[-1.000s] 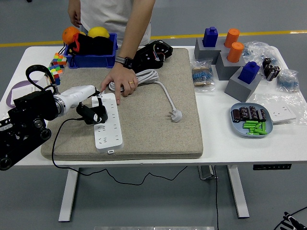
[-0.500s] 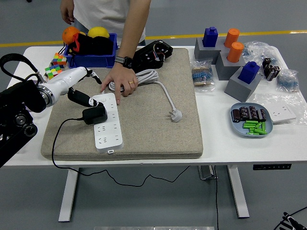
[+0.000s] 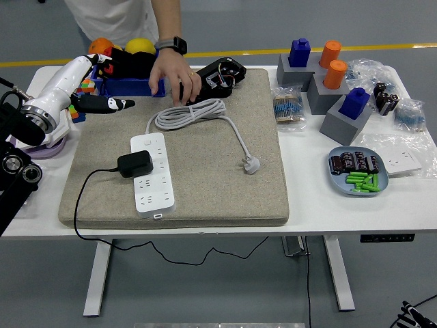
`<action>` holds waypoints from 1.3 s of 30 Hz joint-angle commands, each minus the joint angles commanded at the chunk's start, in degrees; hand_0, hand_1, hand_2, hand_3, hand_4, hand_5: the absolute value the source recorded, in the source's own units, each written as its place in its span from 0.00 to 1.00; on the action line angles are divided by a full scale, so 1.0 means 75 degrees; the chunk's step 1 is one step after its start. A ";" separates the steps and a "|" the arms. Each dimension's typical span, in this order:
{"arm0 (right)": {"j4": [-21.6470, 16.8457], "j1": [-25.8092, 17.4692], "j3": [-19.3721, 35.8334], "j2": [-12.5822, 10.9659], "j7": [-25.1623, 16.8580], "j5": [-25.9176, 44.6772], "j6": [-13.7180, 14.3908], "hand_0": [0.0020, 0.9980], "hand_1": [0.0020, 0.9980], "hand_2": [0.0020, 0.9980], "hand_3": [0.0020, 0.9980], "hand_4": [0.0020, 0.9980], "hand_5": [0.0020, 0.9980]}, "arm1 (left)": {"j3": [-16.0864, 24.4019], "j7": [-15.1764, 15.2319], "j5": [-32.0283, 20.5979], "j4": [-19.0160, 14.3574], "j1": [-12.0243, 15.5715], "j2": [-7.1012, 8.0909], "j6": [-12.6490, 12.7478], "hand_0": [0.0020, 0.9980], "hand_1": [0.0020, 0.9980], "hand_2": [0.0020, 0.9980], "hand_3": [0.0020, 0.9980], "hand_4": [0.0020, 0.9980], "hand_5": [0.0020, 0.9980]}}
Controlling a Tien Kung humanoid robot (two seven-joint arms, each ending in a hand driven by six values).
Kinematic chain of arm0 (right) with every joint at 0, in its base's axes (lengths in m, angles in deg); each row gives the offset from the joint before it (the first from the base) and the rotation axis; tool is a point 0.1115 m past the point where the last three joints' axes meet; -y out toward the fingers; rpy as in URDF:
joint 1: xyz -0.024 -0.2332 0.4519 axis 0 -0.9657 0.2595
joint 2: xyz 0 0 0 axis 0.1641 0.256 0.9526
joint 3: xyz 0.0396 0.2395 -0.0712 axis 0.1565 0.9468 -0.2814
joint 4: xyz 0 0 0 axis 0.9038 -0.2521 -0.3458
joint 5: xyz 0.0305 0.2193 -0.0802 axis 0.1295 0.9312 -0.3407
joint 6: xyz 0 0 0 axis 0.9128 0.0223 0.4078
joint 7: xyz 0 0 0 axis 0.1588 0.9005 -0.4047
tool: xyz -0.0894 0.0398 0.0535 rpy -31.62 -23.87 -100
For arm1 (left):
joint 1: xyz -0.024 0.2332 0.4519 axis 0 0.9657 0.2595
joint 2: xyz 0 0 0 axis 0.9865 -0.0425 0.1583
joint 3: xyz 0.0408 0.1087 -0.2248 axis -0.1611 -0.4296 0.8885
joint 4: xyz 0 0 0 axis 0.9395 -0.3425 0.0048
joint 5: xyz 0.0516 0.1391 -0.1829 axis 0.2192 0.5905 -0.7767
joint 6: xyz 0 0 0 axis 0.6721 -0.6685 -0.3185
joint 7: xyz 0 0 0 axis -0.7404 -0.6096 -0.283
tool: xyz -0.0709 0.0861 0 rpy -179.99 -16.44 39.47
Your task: Press the white button,pick up the black plug,place it near the board,insert it into the board
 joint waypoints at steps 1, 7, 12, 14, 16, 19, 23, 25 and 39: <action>0.0000 0.0005 0.0001 0.0001 0.0000 0.0000 0.0000 0.71 0.69 0.67 0.60 0.74 0.45 | 0.0131 0.0051 0.0010 0.0000 0.0064 -0.0075 0.0053 0.93 1.00 0.98 0.92 1.00 0.58; 0.0002 0.0017 -0.0010 -0.0015 0.0008 0.0006 -0.0001 0.71 0.69 0.67 0.60 0.74 0.45 | 0.0800 0.0333 -0.0050 -0.0064 0.0504 -0.0504 0.0364 1.00 1.00 1.00 1.00 1.00 0.89; -0.0003 0.0009 -0.0031 -0.0013 0.0010 0.0009 -0.0002 0.71 0.69 0.67 0.60 0.74 0.45 | 0.0972 0.0637 0.0083 -0.0143 0.0757 -0.0685 0.0552 1.00 1.00 1.00 1.00 1.00 1.00; -0.0004 0.0000 -0.0031 0.0012 0.0008 0.0011 -0.0002 0.71 0.69 0.67 0.60 0.74 0.45 | 0.0993 0.1033 0.0293 -0.0215 0.0939 -0.0763 0.0764 1.00 1.00 1.00 1.00 1.00 1.00; 0.0002 -0.0011 -0.0026 0.0036 0.0007 0.0020 -0.0004 0.71 0.69 0.67 0.60 0.74 0.45 | 0.1016 0.1392 0.0426 -0.0265 0.1077 -0.0819 0.0943 1.00 1.00 1.00 1.00 1.00 1.00; 0.0009 -0.0031 0.0013 0.0067 -0.0013 -0.0018 0.0016 0.71 0.69 0.67 0.60 0.74 0.45 | 0.1156 0.1893 0.0534 -0.0341 0.1370 -0.0950 0.1238 1.00 1.00 1.00 1.00 1.00 1.00; 0.0048 -0.0066 0.0246 0.0115 -0.0146 -0.0083 0.0060 0.71 0.69 0.67 0.62 0.75 0.44 | 0.1457 0.1762 0.0701 -0.0401 0.1662 -0.1119 0.1154 0.98 1.00 0.99 0.97 1.00 0.63; 0.0090 -0.0083 0.0541 0.0154 -0.0097 -0.0478 -0.0035 0.71 0.69 0.67 0.62 0.75 0.44 | 0.1637 0.1623 0.0769 -0.0419 0.1782 -0.1229 0.1025 0.98 1.00 0.99 0.97 1.00 0.63; 0.0410 -0.0114 0.2828 0.0345 0.0156 -0.3840 -0.0445 1.00 1.00 1.00 1.00 1.00 0.97 | 0.2083 0.1425 0.0862 -0.0459 0.2316 -0.1525 0.0752 0.95 0.99 0.96 0.95 0.95 0.54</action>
